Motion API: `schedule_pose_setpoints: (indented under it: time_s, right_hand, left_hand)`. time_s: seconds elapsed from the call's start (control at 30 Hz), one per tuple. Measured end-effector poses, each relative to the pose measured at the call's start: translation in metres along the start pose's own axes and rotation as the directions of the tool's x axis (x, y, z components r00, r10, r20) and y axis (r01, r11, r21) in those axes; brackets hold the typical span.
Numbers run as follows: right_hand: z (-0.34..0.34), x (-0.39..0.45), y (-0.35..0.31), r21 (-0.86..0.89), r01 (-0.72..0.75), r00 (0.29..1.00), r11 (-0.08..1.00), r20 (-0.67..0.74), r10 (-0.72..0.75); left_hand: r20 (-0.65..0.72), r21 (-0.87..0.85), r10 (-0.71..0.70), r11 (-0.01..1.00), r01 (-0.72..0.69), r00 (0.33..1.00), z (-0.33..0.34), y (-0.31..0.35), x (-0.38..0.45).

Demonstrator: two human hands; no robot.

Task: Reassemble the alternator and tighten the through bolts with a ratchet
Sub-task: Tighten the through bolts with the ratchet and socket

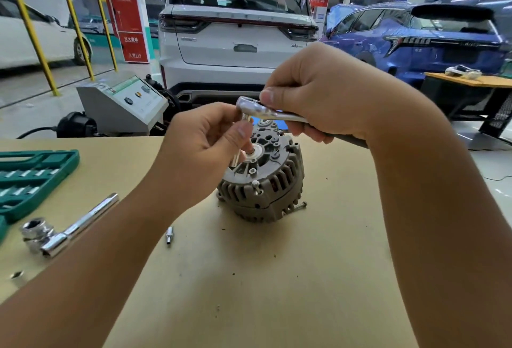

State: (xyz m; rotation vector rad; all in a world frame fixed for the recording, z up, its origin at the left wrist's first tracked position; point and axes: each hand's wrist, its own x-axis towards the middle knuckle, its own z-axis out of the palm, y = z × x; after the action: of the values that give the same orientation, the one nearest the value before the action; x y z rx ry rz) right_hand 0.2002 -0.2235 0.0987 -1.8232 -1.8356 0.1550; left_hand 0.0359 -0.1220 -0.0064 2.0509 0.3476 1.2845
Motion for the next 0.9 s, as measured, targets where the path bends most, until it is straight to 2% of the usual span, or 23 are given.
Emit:
schedule_pose_setpoints:
  time_s: [0.13,0.23,0.37,0.47,0.7,0.9]
  right_hand:
    - [-0.005,-0.003,-0.006,-0.113,0.007,1.0,0.994,0.002,-0.007]
    - [-0.009,-0.009,-0.011,-0.142,0.028,0.999,0.99,0.034,-0.023]
    - [-0.011,-0.016,-0.017,-0.16,0.086,0.992,0.983,0.104,-0.07]
    - [-0.01,-0.016,-0.018,-0.154,0.085,0.993,0.984,0.097,-0.071]
    - [-0.007,-0.015,-0.021,-0.171,0.088,0.991,0.981,0.117,-0.068]
    - [-0.007,-0.02,-0.027,-0.372,0.163,0.964,0.914,0.258,-0.067]
  left_hand:
    - [0.156,0.17,-0.047,0.985,0.02,0.987,0.002,-0.003,-0.003]
    - [0.176,0.202,-0.06,0.979,0.024,0.983,0.002,0.0,-0.004]
    - [0.236,0.302,-0.01,0.951,-0.063,0.972,0.006,0.007,-0.007]
    - [0.227,0.333,0.001,0.94,-0.078,0.974,0.003,0.01,-0.006]
    - [0.229,0.263,-0.018,0.964,-0.044,0.973,0.0,0.002,-0.006]
    - [0.234,0.125,-0.017,0.992,-0.013,0.972,0.001,-0.009,-0.008]
